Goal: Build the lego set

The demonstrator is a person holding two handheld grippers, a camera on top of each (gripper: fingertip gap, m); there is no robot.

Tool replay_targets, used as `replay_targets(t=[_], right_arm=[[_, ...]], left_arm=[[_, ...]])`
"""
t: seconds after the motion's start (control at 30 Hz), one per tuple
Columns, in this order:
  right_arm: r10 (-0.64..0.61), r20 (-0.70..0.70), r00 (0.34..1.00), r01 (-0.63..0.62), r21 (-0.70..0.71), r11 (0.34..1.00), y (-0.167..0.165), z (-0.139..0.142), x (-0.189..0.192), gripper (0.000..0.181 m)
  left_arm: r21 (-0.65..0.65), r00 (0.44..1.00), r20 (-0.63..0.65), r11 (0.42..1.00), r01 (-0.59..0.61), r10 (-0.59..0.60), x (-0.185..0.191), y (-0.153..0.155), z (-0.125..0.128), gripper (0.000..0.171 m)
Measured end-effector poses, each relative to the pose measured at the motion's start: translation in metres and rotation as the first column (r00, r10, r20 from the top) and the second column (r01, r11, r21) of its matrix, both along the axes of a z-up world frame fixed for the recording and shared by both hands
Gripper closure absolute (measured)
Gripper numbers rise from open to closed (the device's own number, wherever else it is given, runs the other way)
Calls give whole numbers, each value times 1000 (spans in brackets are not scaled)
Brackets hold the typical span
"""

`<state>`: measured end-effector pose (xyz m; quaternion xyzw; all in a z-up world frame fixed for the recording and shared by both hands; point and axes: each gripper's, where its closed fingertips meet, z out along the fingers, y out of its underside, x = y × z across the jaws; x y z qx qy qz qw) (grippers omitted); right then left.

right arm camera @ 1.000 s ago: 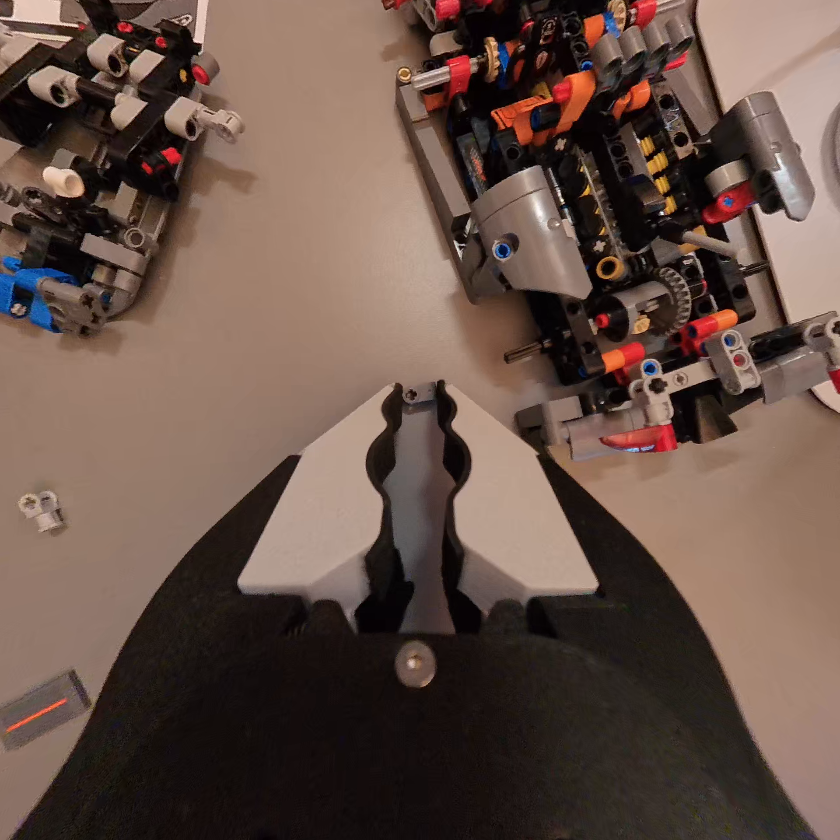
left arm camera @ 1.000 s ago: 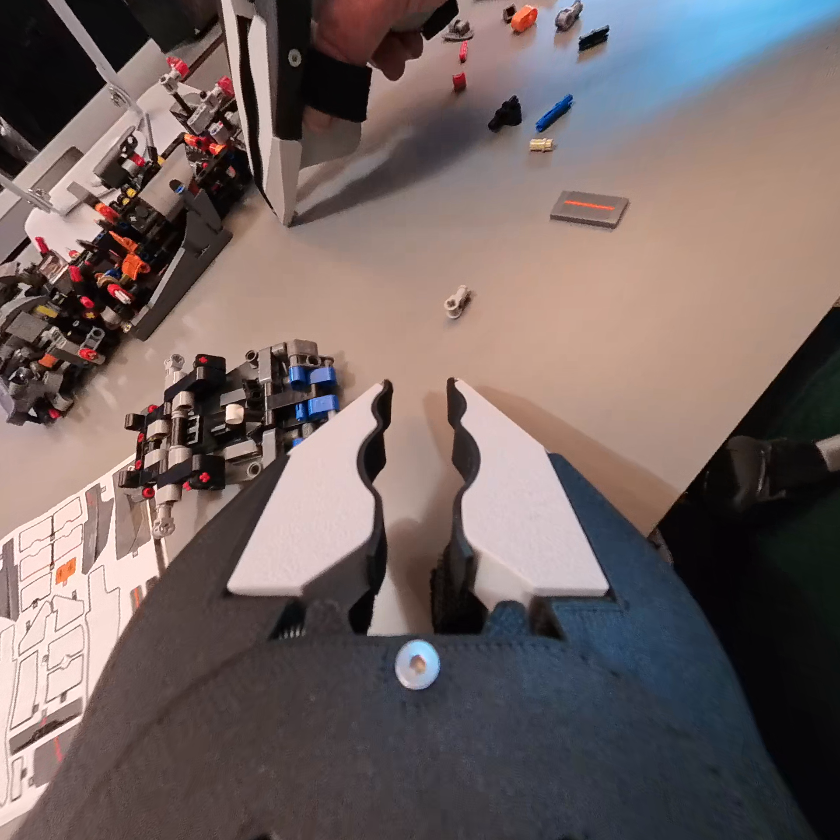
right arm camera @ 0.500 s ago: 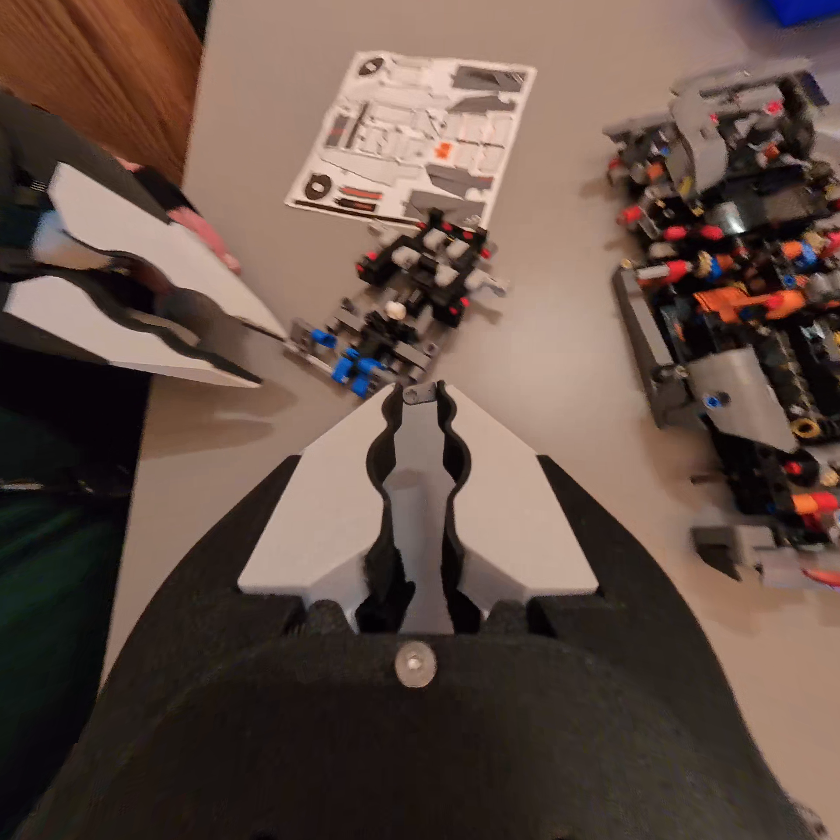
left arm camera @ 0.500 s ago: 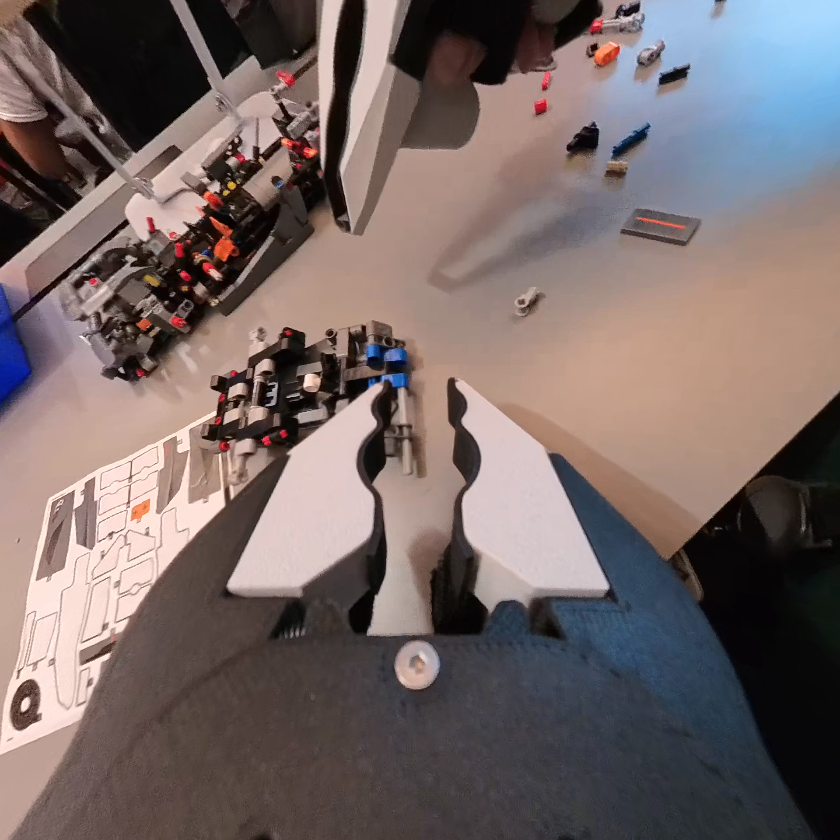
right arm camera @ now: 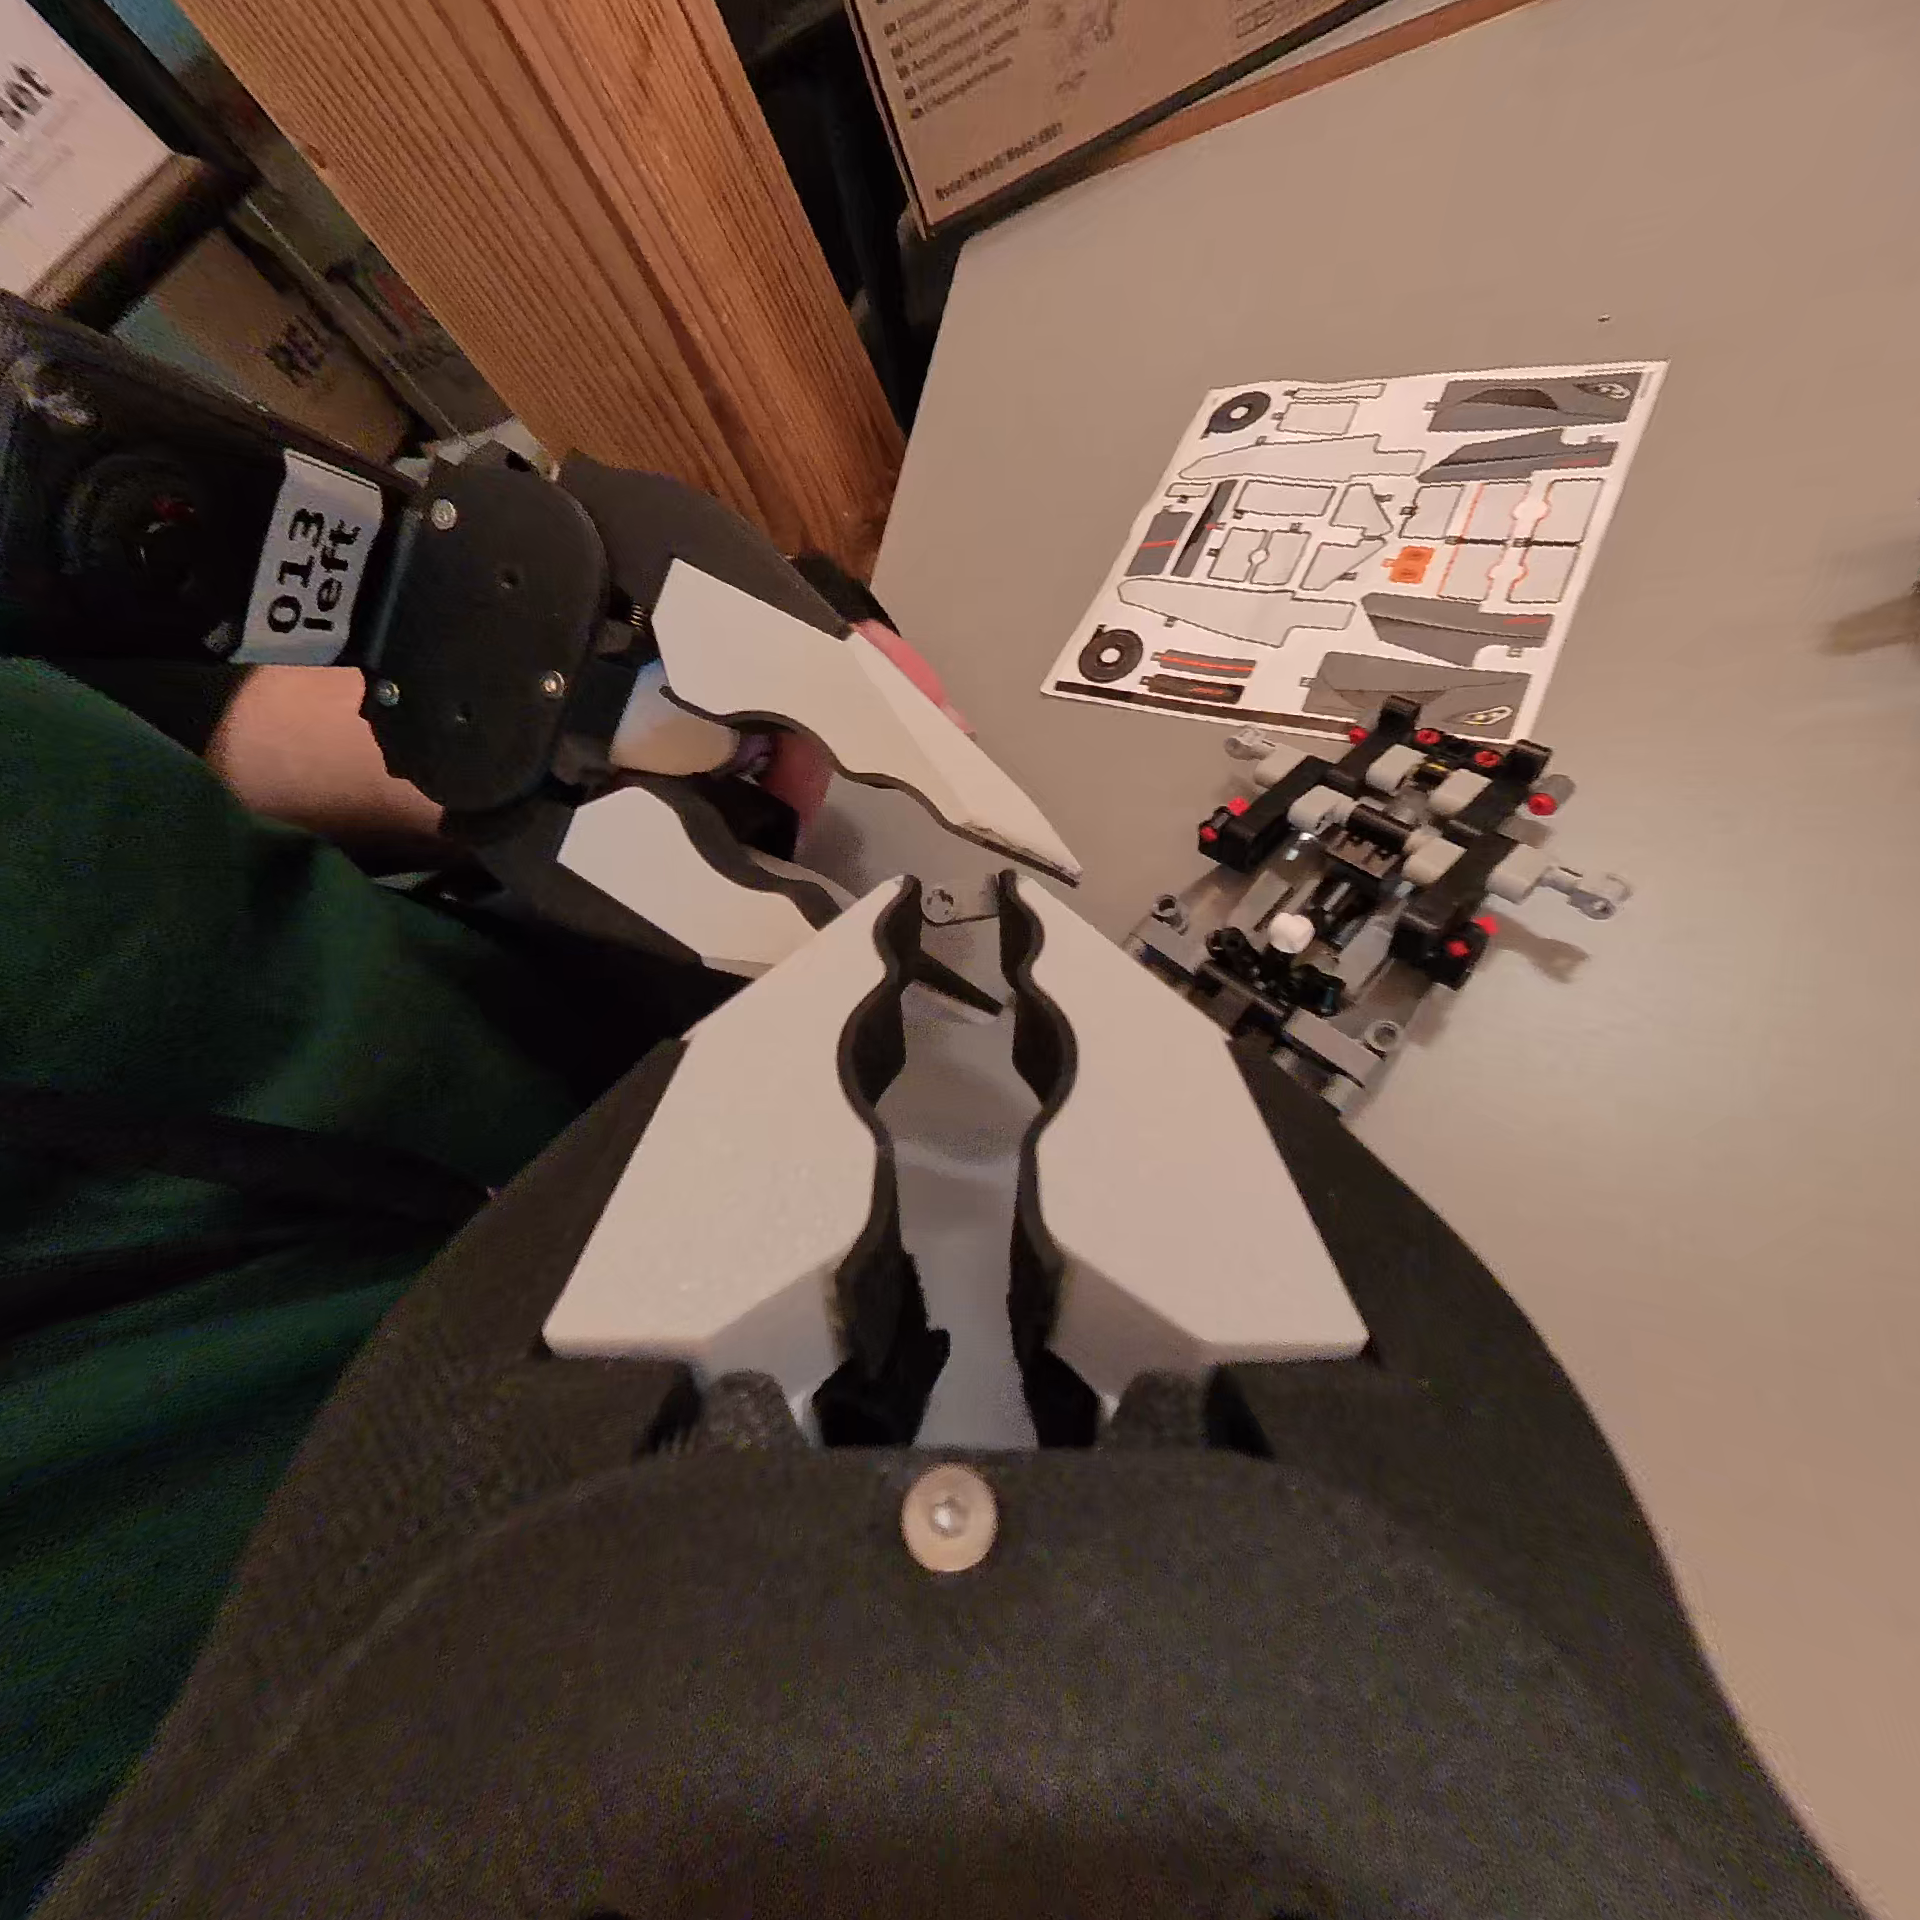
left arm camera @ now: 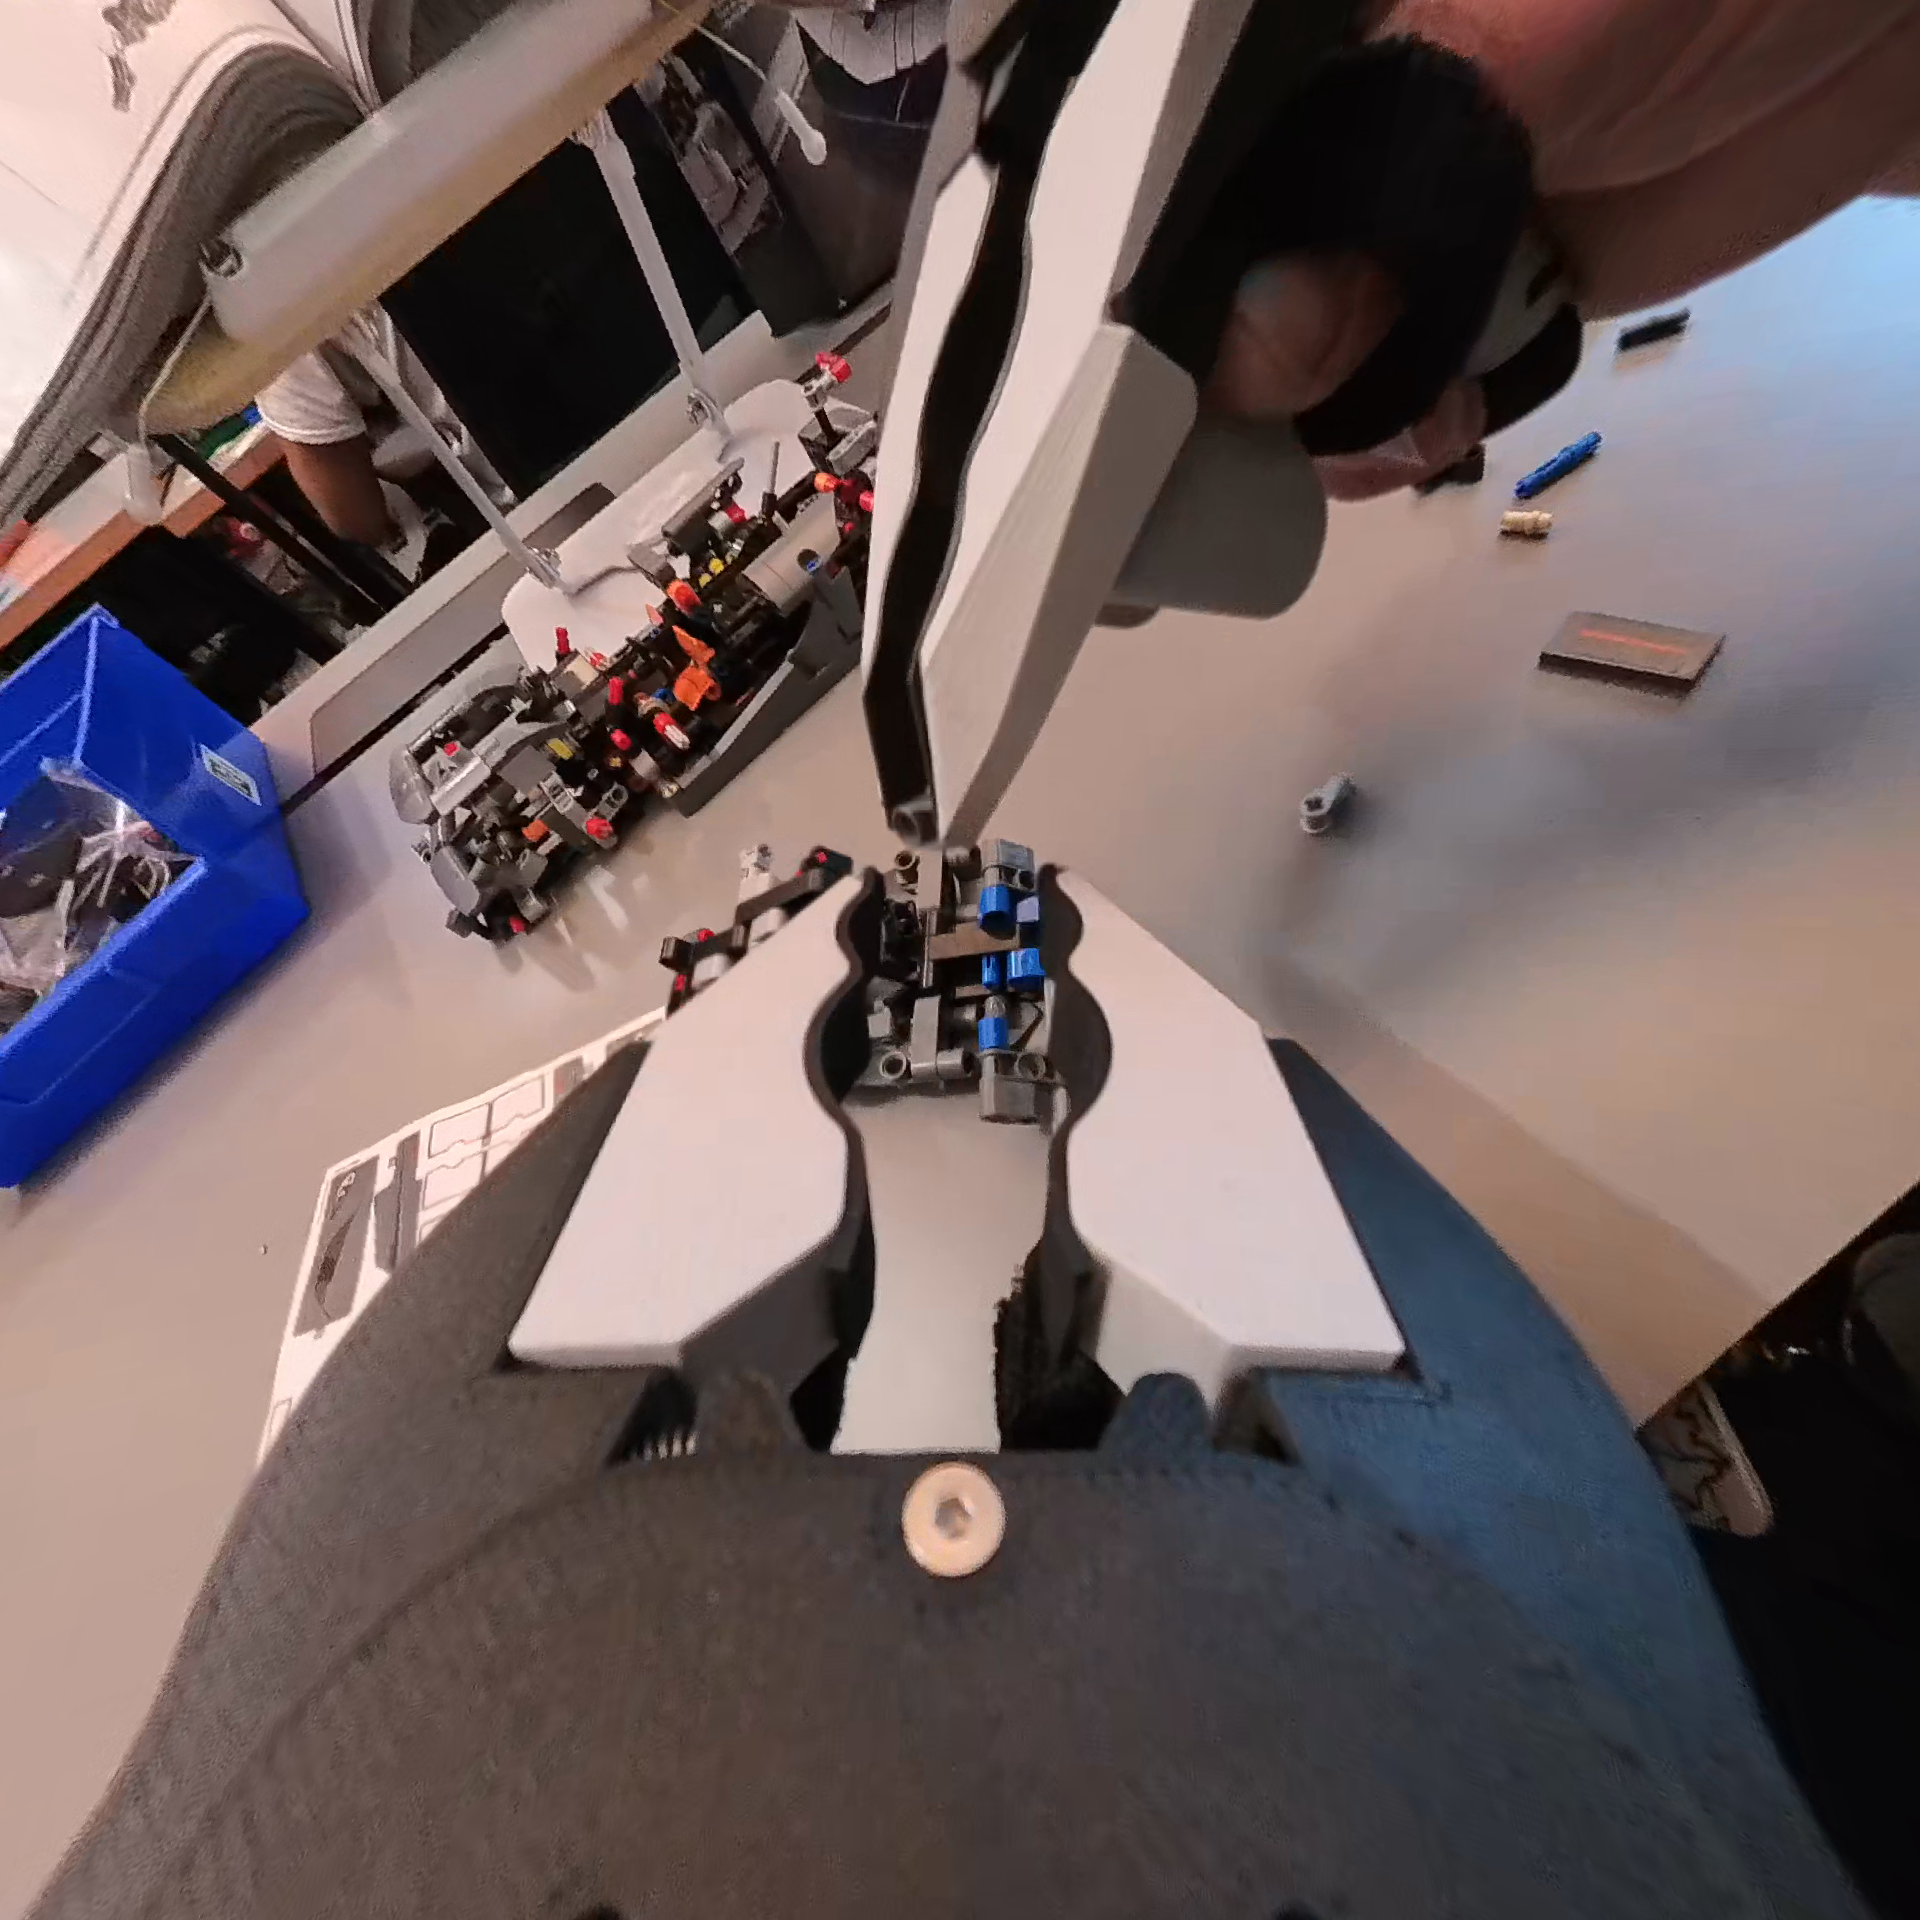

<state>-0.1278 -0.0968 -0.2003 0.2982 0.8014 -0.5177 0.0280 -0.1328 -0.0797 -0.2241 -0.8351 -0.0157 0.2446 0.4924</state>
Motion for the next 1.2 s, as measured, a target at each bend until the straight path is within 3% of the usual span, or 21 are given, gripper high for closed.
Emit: replay_targets(t=[0.5,1.2], right_arm=[[11,51,999,-6,-110,994,-4,4,2,168],[-45,54,998,55,-205,977,13,8,-3,169]], left_arm=[[10,999,-53,1000,8,-8,-6,7,10,158],[-7,998,-66,1000,16,-16,-12,22,12,160]])
